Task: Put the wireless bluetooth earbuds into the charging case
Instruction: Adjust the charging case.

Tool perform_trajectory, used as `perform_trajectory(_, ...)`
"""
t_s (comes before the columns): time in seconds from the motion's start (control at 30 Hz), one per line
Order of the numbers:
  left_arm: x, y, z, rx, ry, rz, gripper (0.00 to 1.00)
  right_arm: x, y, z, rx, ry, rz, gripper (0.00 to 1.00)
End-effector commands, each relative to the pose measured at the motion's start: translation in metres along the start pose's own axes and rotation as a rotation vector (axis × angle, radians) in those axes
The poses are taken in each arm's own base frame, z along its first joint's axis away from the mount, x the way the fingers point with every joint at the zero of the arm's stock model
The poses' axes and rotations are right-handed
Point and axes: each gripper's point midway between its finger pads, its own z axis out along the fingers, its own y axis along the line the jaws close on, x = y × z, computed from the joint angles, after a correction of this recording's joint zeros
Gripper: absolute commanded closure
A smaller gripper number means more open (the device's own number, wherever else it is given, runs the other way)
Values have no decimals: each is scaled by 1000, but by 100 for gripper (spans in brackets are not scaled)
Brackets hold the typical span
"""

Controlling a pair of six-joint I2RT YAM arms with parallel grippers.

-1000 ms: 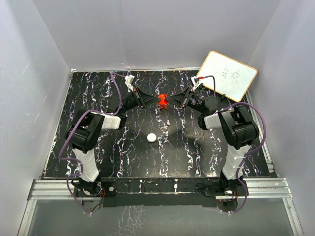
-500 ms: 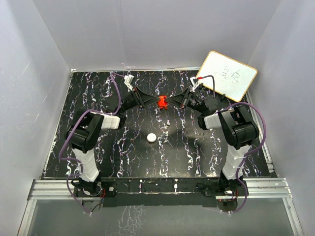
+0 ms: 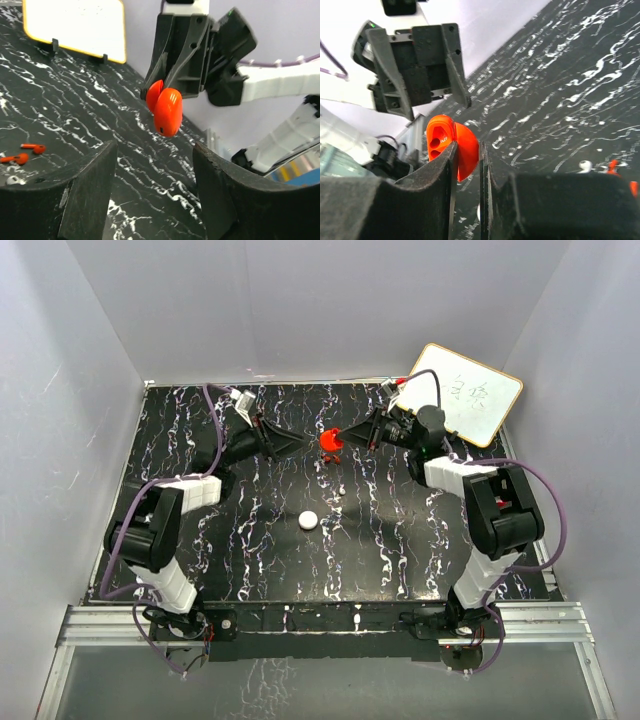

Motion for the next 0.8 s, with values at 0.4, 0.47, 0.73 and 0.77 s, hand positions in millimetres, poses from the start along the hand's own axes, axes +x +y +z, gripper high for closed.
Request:
perform_trajectory(0.4,41,7,-28,-55,181,326,33,-15,-38,8,77,260,-372,91)
perform_trajectory(0.47,42,12,-28,-63,181,337,33,-18,-44,8,98,277,-389,91)
perform_trajectory(0.73,51,35,-23,-117,180,353,39,-21,-48,3,134,331,-464,91)
perform_trajectory(0.77,53,38,-22,-127,187,362,41,-21,-47,4,131,338,-472,92)
